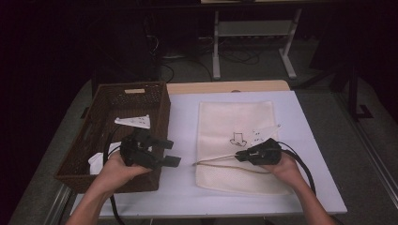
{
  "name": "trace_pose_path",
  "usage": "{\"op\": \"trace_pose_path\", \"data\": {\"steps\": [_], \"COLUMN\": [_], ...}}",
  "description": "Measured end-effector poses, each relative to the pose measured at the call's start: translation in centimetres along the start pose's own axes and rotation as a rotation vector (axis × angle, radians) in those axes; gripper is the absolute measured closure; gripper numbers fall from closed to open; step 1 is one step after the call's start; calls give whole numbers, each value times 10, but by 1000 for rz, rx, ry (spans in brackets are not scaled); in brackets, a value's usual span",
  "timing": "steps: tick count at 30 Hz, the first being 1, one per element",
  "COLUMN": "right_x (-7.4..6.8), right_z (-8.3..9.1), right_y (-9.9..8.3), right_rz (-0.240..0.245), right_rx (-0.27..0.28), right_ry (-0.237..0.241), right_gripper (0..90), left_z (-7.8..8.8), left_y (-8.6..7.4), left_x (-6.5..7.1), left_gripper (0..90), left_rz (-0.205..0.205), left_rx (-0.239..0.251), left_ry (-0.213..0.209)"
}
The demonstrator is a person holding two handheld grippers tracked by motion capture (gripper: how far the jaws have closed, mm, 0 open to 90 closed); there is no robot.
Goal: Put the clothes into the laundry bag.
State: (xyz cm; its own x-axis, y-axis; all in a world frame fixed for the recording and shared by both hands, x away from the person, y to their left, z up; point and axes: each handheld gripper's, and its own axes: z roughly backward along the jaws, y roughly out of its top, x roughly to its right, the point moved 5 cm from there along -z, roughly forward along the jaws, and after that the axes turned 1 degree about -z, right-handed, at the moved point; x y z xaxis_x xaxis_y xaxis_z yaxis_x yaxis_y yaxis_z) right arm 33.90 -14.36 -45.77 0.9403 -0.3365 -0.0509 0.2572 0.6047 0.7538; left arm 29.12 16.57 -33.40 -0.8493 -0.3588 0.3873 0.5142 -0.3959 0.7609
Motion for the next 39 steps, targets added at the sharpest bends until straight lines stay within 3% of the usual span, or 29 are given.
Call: {"op": "trace_pose_path", "data": {"steps": [7, 12, 17, 18, 19, 24, 25, 27, 30, 31, 39], "right_x": [1, 1, 1, 1, 1, 2, 2, 2, 2, 2, 2], "right_z": [3, 3, 3, 3, 3, 3, 4, 4, 5, 5, 8], "right_y": [0, 0, 0, 0, 0, 1, 1, 1, 1, 1, 2], "right_rz": [-1, 0, 0, 0, 1, 2, 2, -2, 0, 2, 3], "right_rx": [6, 6, 6, 6, 6, 11, 12, 14, 15, 17, 24], "right_ry": [-10, -14, -15, -16, -16, -20, -22, -25, -28, -29, -40], "right_gripper": [823, 823, 823, 823, 823, 822, 822, 822, 822, 822, 822], "left_z": [28, 56, 73, 73, 79, 88, 88, 91, 92, 91, 88], "left_y": [-1, -8, -16, -16, -21, -29, -29, -35, -39, -43, -52], "left_x": [-13, -37, -54, -54, -61, -73, -73, -80, -84, -88, -96], "left_gripper": [184, 191, 192, 193, 194, 187, 188, 188, 188, 187, 201], "left_rz": [68, 118, 143, 143, 147, 132, 132, 116, 113, 114, 78], "left_rx": [36, 37, 17, 17, -7, -60, -60, -103, -136, -176, -264], "left_ry": [-31, 52, 136, 136, 187, 283, 283, 346, 368, 393, 459]}}
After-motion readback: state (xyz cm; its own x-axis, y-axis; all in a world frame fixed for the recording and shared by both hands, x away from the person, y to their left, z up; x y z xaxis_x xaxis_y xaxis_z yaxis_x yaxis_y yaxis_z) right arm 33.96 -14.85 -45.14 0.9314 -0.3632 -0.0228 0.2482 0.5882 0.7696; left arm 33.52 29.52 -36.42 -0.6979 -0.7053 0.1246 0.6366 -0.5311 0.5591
